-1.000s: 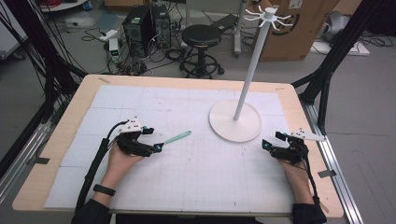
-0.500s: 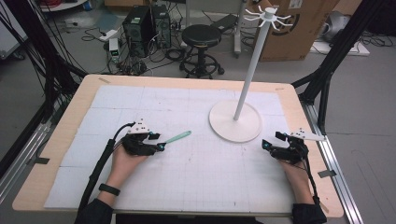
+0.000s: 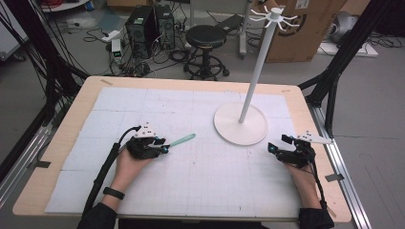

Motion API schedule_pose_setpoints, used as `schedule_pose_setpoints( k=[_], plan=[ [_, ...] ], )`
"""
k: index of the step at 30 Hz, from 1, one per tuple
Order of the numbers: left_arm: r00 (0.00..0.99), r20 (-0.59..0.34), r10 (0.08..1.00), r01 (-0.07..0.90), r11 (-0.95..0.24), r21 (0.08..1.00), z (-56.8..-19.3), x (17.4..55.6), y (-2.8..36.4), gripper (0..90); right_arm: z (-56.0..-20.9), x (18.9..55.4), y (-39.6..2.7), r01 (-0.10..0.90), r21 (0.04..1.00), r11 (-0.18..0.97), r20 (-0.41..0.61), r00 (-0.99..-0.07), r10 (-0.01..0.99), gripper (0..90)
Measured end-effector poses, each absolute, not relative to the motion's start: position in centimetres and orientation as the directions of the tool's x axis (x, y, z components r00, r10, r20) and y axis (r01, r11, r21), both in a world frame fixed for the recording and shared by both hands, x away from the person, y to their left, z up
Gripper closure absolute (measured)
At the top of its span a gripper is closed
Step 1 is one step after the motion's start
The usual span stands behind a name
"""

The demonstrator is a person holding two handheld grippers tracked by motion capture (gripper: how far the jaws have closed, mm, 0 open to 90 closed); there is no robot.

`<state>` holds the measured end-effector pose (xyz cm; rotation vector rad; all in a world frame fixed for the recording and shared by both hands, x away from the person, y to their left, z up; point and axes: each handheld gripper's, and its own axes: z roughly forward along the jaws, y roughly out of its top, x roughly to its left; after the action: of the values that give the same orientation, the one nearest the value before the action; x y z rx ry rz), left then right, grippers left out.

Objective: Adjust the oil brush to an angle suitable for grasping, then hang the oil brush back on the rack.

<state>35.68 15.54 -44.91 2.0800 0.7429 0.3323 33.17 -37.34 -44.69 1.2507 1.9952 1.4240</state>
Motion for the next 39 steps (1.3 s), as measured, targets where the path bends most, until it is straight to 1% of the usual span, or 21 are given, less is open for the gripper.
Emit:
schedule_pose_setpoints(
  k=[6, 21, 39],
  plan=[
    [0.783, -0.036, 0.621, 0.386, -0.439, 0.811, -44.96, 35.7, 15.5, 67.6, -44.69, 33.17, -37.35, 0.437, 0.895, 0.09, 0.175, -0.528, 0.831, 17.7],
    [0.782, -0.024, 0.623, 0.389, -0.457, 0.8, -45.03, 35.55, 15.4, 67.7, -44.71, 33.25, -37.41, 0.444, 0.893, 0.079, 0.185, -0.52, 0.834, 17.8],
    [0.764, 0.001, 0.645, 0.397, -0.472, 0.787, -44.94, 35.27, 15.03, 74.0, -44.68, 33.16, -37.32, 0.441, 0.893, 0.091, 0.176, -0.528, 0.83, 17.7]
  ],
)
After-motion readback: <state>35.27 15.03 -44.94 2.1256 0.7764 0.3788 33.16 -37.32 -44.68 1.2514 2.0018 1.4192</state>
